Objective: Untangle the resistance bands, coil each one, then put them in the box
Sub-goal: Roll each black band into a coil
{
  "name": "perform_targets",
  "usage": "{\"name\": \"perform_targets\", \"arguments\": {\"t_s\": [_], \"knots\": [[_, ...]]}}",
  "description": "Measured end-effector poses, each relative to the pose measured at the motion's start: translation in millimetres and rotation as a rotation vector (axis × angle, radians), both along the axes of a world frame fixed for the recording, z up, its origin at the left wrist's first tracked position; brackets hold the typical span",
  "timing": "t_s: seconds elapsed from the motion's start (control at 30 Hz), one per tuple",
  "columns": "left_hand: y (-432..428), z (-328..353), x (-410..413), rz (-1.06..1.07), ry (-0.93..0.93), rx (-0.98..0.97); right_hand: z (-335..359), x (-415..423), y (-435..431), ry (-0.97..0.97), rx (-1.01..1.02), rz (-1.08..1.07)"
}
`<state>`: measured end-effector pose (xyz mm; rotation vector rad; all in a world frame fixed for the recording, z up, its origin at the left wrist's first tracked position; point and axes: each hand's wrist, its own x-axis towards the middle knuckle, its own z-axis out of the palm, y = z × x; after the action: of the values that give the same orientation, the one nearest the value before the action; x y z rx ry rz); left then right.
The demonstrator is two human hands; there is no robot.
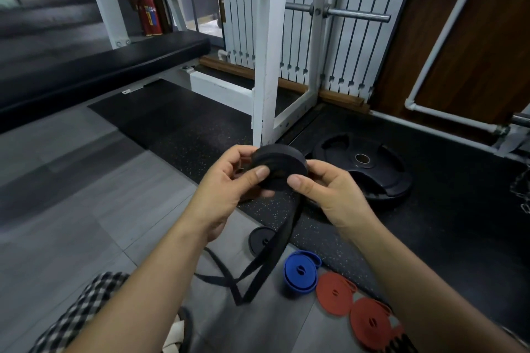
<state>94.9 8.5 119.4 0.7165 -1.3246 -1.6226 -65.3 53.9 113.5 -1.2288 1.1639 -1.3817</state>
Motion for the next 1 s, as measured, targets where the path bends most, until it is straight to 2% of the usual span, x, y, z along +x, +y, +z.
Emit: {"name": "perform_targets", "arguments": {"t_s": [0.1, 0.17, 0.2, 0.23, 0.3, 0.33, 0.4, 0.47, 0.57, 0.6, 0.73, 0.87, 0.93, 1.0], "knots": [[6.0, -1.8, -5.5, 0.02, 0.168, 0.154, -3.4, 5.3, -0.4, -0.137, -0.007, 0.0], [7.3, -4.8, -7.3, -0.021, 0.203, 0.259, -2.7, 3.0, -0.6, -0.169, 0.003, -0.003], [5.9, -5.0, -5.5, -0.044, 0.136, 0.277, -1.6, 0.0, -0.4, -0.114, 0.006, 0.002], [2.7, -4.1, -1.5, -0.052, -0.015, 0.222, 0.2, -3.5, 0.6, -0.006, 0.011, 0.011], [-8.1, -3.4, 8.9, -0.023, -0.394, -0.026, -0.2, -9.6, 1.0, 0.303, 0.03, 0.02], [-12.1, -3.1, 12.3, -0.013, -0.508, -0.137, -1.9, -10.7, 0.5, 0.442, 0.045, 0.023], [-14.2, -3.9, 13.7, -0.044, -0.579, -0.247, -4.4, -9.0, 0.7, 0.573, 0.063, 0.034], [-11.6, -4.4, 10.9, -0.05, -0.517, -0.222, -5.3, -5.6, 0.5, 0.476, 0.041, 0.035], [-7.6, -4.2, 7.4, 0.009, -0.308, -0.106, -2.5, -2.1, 1.0, 0.084, 0.031, 0.028], [-5.9, -3.2, 6.4, 0.028, -0.242, -0.075, -1.5, -1.1, 1.3, 0.026, 0.021, 0.022], [0.7, -4.6, 1.1, 0.071, -0.044, 0.025, -1.2, 4.2, 1.2, -0.057, -0.029, -0.003], [3.5, -8.4, -1.6, 0.026, 0.023, 0.099, 2.8, 2.5, 0.0, -0.047, -0.06, -0.039], [0.5, -5.5, 2.9, -0.031, -0.133, 0.024, 5.6, -2.5, 1.5, 0.085, -0.063, -0.031], [-7.7, -3.1, 11.1, -0.018, -0.483, -0.257, 4.4, -5.9, 3.5, 0.353, -0.048, -0.028]]}}
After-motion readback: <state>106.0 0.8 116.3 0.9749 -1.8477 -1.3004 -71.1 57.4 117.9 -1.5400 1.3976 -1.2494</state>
